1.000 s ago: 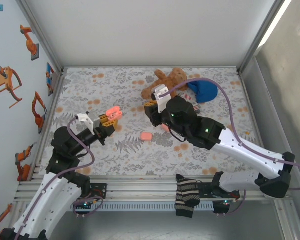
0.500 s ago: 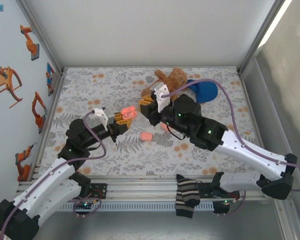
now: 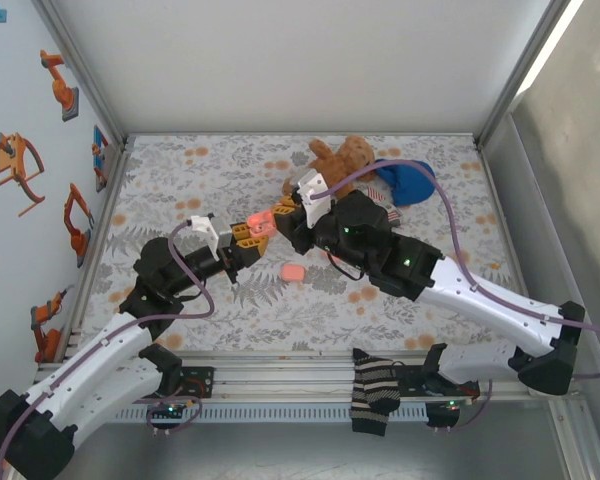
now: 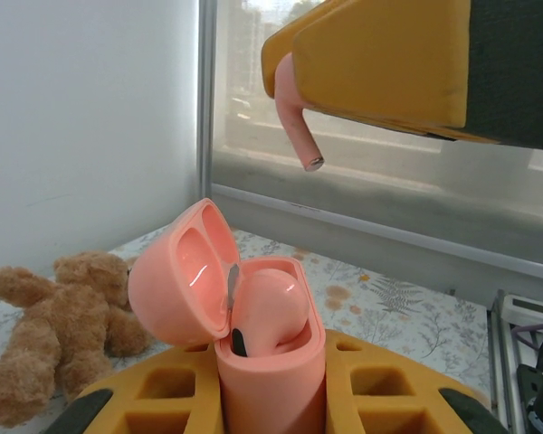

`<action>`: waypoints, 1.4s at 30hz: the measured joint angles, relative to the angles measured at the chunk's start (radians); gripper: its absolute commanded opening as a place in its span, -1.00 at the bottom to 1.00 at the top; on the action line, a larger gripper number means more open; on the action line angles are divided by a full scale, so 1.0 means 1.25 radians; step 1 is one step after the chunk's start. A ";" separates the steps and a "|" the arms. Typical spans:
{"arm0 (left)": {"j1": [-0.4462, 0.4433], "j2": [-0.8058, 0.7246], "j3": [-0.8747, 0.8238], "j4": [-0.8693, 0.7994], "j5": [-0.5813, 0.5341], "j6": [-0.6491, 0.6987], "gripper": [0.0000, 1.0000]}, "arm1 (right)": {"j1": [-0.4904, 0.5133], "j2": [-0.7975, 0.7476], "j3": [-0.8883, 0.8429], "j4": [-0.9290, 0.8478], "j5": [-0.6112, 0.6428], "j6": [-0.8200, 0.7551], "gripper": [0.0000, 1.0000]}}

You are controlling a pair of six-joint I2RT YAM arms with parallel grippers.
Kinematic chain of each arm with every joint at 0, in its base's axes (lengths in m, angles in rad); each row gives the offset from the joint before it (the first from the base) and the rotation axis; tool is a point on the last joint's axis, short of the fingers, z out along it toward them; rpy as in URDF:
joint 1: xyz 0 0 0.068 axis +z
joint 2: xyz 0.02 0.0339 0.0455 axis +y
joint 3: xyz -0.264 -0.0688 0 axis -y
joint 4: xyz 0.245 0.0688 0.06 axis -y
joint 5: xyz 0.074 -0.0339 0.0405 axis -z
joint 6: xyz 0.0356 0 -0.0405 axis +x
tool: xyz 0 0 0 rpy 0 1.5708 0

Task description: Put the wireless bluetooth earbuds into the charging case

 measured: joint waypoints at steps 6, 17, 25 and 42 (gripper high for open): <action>-0.005 0.000 0.000 0.000 -0.003 0.000 -1.00 | 0.000 0.019 0.000 0.000 0.000 0.000 -0.62; -0.010 -0.001 0.000 0.000 -0.013 0.000 -1.00 | 0.000 0.033 -0.003 -0.001 0.000 0.000 -0.63; -0.010 -0.002 0.000 0.000 -0.013 0.000 -1.00 | 0.000 0.037 -0.012 -0.012 0.001 0.000 -0.63; -0.016 -0.003 0.001 -0.002 -0.028 0.001 -1.00 | 0.000 0.044 -0.016 -0.015 0.009 0.003 -0.62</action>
